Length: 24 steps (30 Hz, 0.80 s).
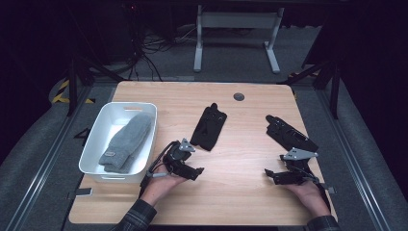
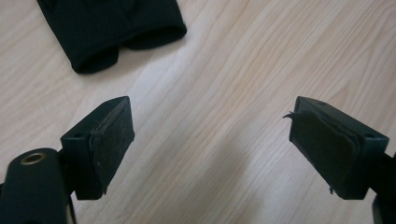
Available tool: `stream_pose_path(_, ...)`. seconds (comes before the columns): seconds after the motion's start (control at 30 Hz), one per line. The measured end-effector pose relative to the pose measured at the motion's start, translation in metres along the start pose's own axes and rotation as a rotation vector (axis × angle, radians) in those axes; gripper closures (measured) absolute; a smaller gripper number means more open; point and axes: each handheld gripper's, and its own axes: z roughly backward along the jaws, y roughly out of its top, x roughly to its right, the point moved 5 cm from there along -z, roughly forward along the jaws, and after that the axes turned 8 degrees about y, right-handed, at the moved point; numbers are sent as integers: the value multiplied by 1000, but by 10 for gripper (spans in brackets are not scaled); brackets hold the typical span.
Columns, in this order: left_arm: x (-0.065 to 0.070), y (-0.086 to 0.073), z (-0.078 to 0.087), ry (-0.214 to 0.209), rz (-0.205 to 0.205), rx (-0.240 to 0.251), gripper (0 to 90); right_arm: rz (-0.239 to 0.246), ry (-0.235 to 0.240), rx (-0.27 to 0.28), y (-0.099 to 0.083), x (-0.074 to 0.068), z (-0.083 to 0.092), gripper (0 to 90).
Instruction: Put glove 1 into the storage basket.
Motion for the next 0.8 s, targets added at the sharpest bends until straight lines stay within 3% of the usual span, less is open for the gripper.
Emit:
stream_pose_path(0.27,1,-19,-13,8,-64,-24,110,1,1,-1,0,0,0,117)
stream_pose_path(0.4,0,-24,-15,19,-89,11,80,1,0,-2,0,0,0,117)
stream_pose_path(0.53,-4,-29,-17,11,-84,75,26,1,1,-1,0,0,0,116)
stream_pose_path(0.8,-4,-30,-17,11,-77,73,26,-10,5,-34,6,2,5,201)
